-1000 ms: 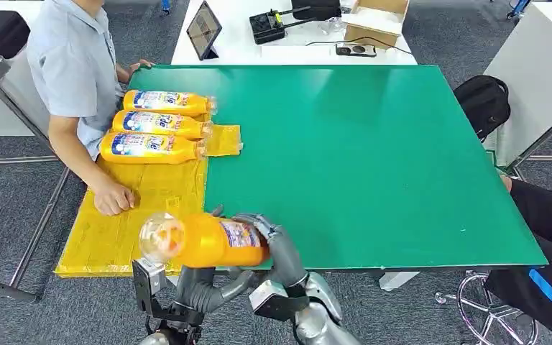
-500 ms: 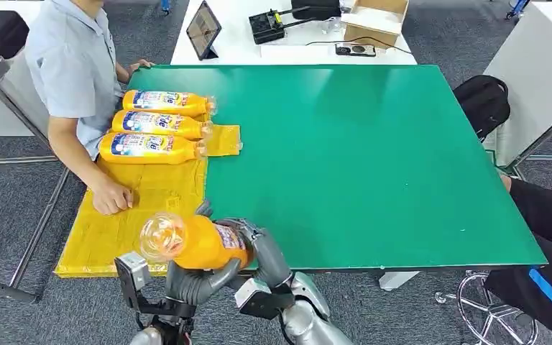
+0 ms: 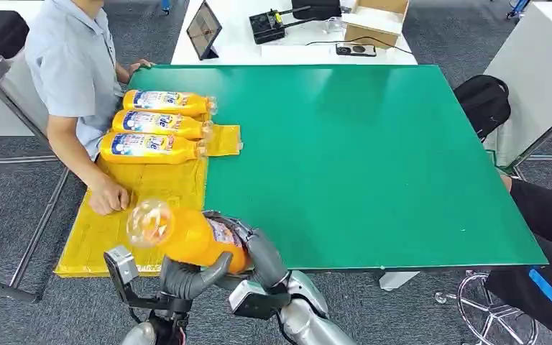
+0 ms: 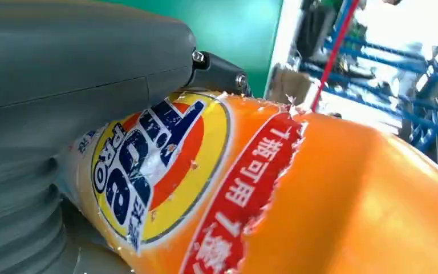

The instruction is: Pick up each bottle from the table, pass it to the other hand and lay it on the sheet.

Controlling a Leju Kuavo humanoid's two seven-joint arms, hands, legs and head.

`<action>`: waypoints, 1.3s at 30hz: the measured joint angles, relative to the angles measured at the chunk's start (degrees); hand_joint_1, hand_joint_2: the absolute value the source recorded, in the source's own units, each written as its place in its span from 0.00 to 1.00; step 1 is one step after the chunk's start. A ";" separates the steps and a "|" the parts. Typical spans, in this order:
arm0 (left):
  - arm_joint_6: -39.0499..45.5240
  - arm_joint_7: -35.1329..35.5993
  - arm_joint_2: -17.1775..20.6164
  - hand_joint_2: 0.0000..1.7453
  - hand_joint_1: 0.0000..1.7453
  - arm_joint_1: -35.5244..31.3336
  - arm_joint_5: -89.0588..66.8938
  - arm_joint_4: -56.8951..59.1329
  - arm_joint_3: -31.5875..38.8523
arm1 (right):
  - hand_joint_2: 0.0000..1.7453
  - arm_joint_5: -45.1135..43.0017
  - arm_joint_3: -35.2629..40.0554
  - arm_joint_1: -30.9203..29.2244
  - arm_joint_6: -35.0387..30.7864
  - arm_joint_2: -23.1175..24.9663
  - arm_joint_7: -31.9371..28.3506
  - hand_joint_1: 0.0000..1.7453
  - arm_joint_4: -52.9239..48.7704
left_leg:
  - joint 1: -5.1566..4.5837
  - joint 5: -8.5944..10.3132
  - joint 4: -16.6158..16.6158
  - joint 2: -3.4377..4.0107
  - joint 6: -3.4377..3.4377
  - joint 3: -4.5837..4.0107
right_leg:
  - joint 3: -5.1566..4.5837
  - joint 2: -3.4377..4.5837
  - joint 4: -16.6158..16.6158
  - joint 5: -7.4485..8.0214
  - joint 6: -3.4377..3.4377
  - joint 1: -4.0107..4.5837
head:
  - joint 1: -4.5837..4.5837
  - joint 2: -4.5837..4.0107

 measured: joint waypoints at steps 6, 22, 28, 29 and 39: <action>3.28 2.45 0.02 1.00 1.00 -2.57 -2.80 1.74 0.43 | 0.00 1.20 1.49 0.18 -5.82 -0.53 -0.24 0.00 -0.75 | -0.01 0.00 0.00 0.00 0.00 -0.01 | 0.00 0.00 0.00 0.00 0.00 -0.01 | -0.02 0.00; 13.84 6.53 3.78 1.00 1.00 -17.88 -13.44 21.29 13.49 | 0.00 -0.22 12.35 -1.96 -17.20 -3.19 -0.28 0.00 -4.55 | 0.04 0.15 0.00 0.00 0.02 -0.04 | 0.01 -0.02 0.05 0.05 -0.03 0.03 | 0.00 0.00; 18.50 5.24 5.42 1.00 1.00 -20.50 -21.02 24.42 15.17 | 0.00 -2.47 14.36 -2.46 -17.53 -3.83 -0.28 0.00 -5.47 | 0.04 0.14 0.00 0.02 0.01 -0.07 | -0.03 -0.01 0.05 0.05 -0.03 0.03 | -0.02 0.00; 20.56 5.42 5.74 1.00 1.00 -21.17 -24.73 24.83 15.19 | 0.00 -2.71 14.73 -2.61 -17.53 -3.95 -0.28 0.00 -5.66 | 0.04 0.14 0.00 0.02 0.01 -0.07 | -0.03 -0.01 0.05 0.05 -0.03 0.03 | -0.04 0.00; 20.98 17.75 9.64 1.00 1.00 -34.93 -64.61 38.89 7.82 | 1.00 -3.04 16.44 -2.91 -13.90 -5.07 -0.28 0.00 -9.22 | 0.04 0.23 0.01 0.06 -0.05 -0.04 | -0.06 -0.01 0.06 0.19 -0.17 0.03 | -0.02 0.00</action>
